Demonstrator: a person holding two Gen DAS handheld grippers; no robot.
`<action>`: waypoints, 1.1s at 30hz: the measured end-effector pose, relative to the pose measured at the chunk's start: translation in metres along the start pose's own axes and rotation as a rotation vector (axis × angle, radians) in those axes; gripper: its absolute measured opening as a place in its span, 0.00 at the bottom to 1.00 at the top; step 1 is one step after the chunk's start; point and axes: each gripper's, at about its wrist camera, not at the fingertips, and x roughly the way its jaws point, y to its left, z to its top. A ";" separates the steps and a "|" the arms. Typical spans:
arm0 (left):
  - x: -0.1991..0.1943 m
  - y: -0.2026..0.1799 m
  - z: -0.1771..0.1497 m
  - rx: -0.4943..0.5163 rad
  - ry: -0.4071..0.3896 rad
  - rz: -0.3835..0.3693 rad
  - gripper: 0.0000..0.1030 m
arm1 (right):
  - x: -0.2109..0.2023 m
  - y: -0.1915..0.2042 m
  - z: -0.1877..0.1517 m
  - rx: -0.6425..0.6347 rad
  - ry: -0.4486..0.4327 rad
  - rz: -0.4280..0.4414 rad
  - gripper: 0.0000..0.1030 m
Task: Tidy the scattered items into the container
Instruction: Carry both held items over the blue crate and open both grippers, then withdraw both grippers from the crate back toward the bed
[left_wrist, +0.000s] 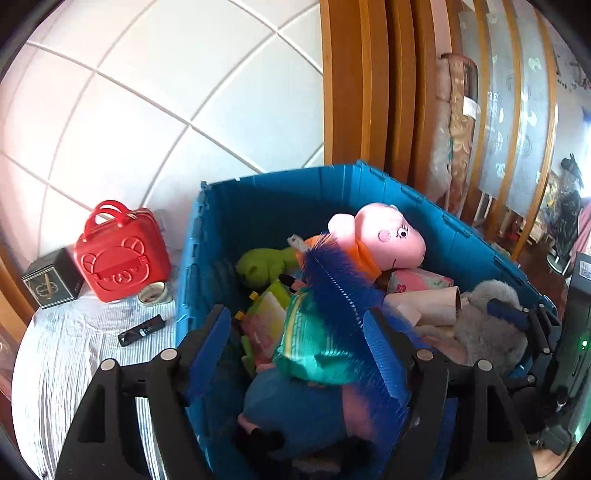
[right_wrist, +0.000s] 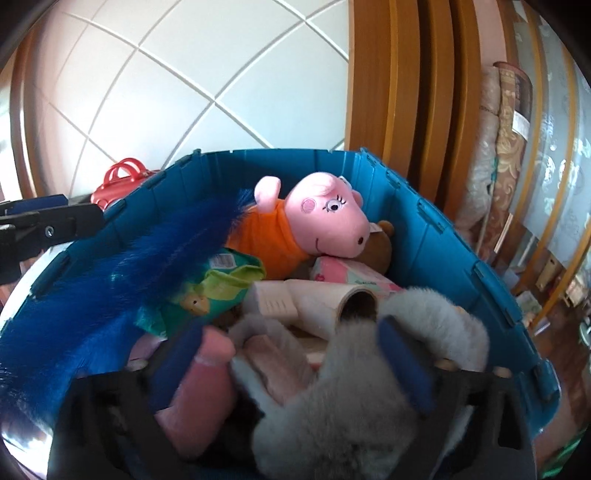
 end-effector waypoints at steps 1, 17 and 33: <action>-0.003 0.001 -0.002 -0.005 -0.006 0.000 0.72 | -0.003 -0.001 -0.001 -0.001 -0.006 -0.005 1.00; -0.066 0.049 -0.048 -0.130 -0.131 0.161 0.95 | -0.070 0.014 0.005 -0.006 -0.182 -0.002 1.00; -0.101 0.236 -0.102 -0.293 -0.130 0.265 0.95 | -0.069 0.200 0.037 -0.128 -0.219 0.200 1.00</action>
